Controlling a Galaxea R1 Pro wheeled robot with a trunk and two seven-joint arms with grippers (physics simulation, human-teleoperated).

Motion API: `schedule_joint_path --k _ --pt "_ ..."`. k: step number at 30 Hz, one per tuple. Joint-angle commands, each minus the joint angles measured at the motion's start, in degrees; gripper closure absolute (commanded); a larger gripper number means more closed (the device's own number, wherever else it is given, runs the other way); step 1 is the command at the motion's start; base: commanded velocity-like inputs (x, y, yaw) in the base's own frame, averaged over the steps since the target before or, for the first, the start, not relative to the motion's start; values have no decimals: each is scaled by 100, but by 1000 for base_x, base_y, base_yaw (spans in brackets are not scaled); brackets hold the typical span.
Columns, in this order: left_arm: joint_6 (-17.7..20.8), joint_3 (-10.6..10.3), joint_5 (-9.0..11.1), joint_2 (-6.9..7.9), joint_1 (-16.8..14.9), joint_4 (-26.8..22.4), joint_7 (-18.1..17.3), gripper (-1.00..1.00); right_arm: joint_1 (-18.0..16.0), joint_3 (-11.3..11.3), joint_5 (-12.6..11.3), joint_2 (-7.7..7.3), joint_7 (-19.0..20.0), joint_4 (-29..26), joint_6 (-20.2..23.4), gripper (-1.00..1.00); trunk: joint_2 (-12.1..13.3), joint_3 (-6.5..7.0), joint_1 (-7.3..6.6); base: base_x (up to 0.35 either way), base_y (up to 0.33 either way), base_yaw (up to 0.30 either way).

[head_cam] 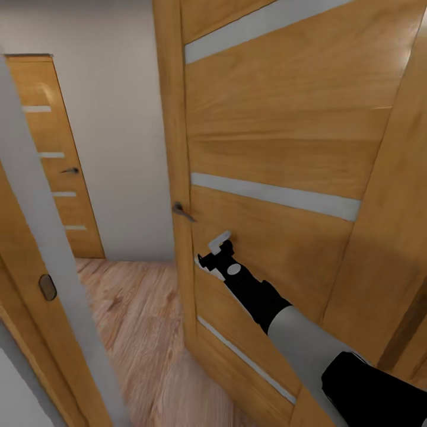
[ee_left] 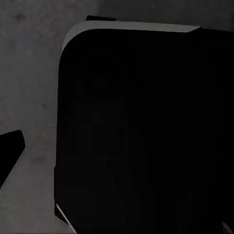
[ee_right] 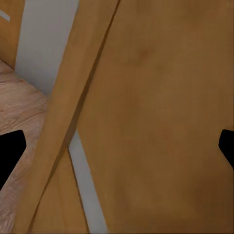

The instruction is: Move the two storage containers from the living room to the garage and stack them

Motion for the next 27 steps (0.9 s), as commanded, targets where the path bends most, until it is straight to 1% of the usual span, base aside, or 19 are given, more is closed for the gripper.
schedule_joint_path --k 1,3,4,9,10,14,18,19,20,23,27 --pt "-13 0 62 -2 0 -1 -1 -100 -7 -1 48 0 -78 32 41 -100 -2 -5 3 258 0 0" --pt "-13 0 75 3 2 -1 -1 -100 -7 -32 44 0 -207 225 44 -100 -2 -5 3 105 0 0" --pt "-13 0 85 4 2 -1 0 -100 -7 -58 53 0 -352 308 46 -100 -2 -5 3 23 0 0" --pt "-13 3 92 5 2 -1 1 -100 -7 -52 71 0 -692 288 55 -100 -2 -5 3 8 0 0" --pt "-13 6 92 5 1 -1 4 -100 -7 -36 76 0 -855 284 75 -100 -2 -5 3 2 0 0" --pt "-13 8 93 5 2 -1 4 -100 -7 -3 96 0 -1194 281 146 -100 -2 -5 3 0 0 0" --pt "-13 8 93 5 0 -1 7 -100 -7 13 100 0 -1320 280 407 -100 -2 -5 3 0 0 0" --pt "-13 8 93 2 0 -1 7 -100 -7 16 101 0 -1362 280 556 -100 -2 -5 3 0 0 0" --pt "-13 13 93 -2 2 -1 8 -100 -7 18 114 0 -1486 275 668 -100 -2 -5 3 0 0 0" --pt "-13 16 93 -2 3 -1 8 -100 -7 18 107 0 -1691 267 684 -100 -2 -5 3 0 0 0" --pt "-13 17 93 -1 1 -1 13 -100 -7 22 88 0 -1767 263 659 -100 -2 -5 3 0 0 0"
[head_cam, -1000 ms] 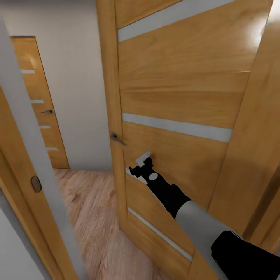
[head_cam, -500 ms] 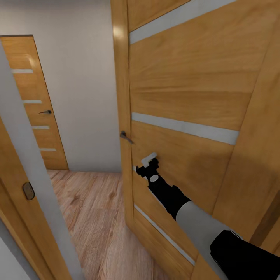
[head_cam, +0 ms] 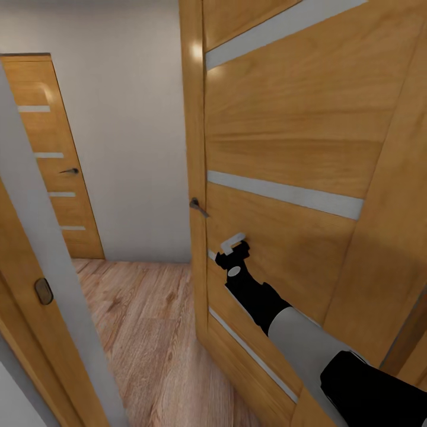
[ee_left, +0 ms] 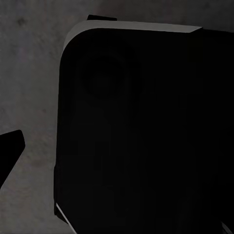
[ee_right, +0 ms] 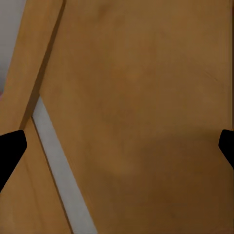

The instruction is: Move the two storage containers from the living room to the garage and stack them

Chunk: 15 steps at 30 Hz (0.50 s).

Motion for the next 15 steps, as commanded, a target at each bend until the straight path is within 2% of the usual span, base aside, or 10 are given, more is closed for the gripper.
schedule_joint_path --k 1,8,15 --pt "-13 2 56 1 1 -3 2 -100 -9 7 92 0 -62 -2 70 -100 -3 -5 0 0 0 0" --pt "-13 2 56 -3 3 -3 4 -100 -9 26 90 0 -64 -10 67 -100 -3 -5 0 0 0 0" --pt "-13 2 56 -2 1 -3 4 -100 -9 181 95 0 -70 -12 67 -100 -3 -5 0 0 0 0"
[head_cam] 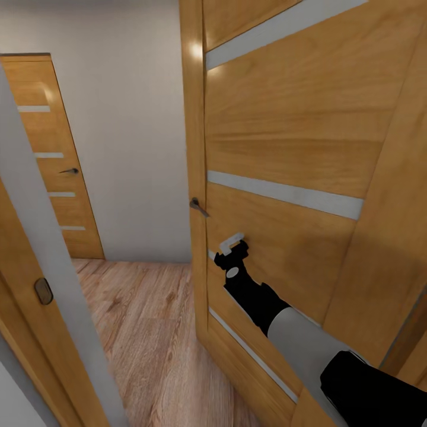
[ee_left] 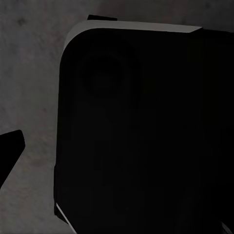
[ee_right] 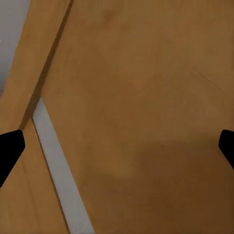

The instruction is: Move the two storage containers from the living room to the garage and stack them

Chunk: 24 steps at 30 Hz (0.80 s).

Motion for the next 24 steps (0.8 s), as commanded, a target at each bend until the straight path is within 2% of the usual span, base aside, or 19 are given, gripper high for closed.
schedule_joint_path --k 1,10,24 --pt "-13 1 57 0 -1 -1 1 -100 -6 44 28 0 -26 -2 47 -100 -3 -6 0 0 0 0" --pt "-13 1 62 5 -1 -1 1 -100 -6 147 13 0 -53 -259 -63 -100 -3 -6 0 0 0 0" --pt "-13 4 65 6 0 -1 1 -100 -6 220 -16 0 -28 -293 -83 -100 -3 -6 0 0 0 0"
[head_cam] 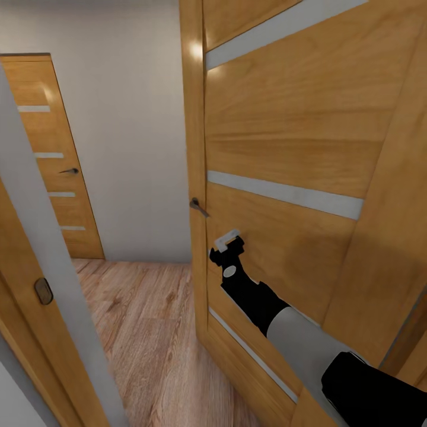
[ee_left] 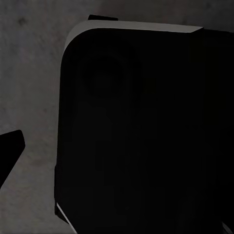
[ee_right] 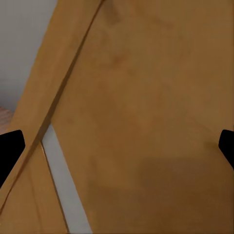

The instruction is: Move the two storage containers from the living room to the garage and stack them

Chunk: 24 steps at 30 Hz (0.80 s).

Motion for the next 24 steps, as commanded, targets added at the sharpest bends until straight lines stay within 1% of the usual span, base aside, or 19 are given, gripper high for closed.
schedule_joint_path --k 1,14,20,24 --pt "-13 1 55 -1 1 -1 1 -100 -6 22 17 0 -27 -2 41 -100 -3 -6 0 0 0 0" --pt "-13 -2 55 -1 2 -1 1 -100 -6 29 -53 0 -6 62 -63 -100 -3 -6 0 0 0 0" --pt "-13 1 55 -3 -1 -1 1 -100 -6 27 -94 0 -56 81 -403 -100 -3 -6 0 0 0 0" --pt "-13 3 55 -6 -1 -1 1 -100 -6 34 -129 0 -86 84 -487 -100 -3 -6 0 0 0 0"
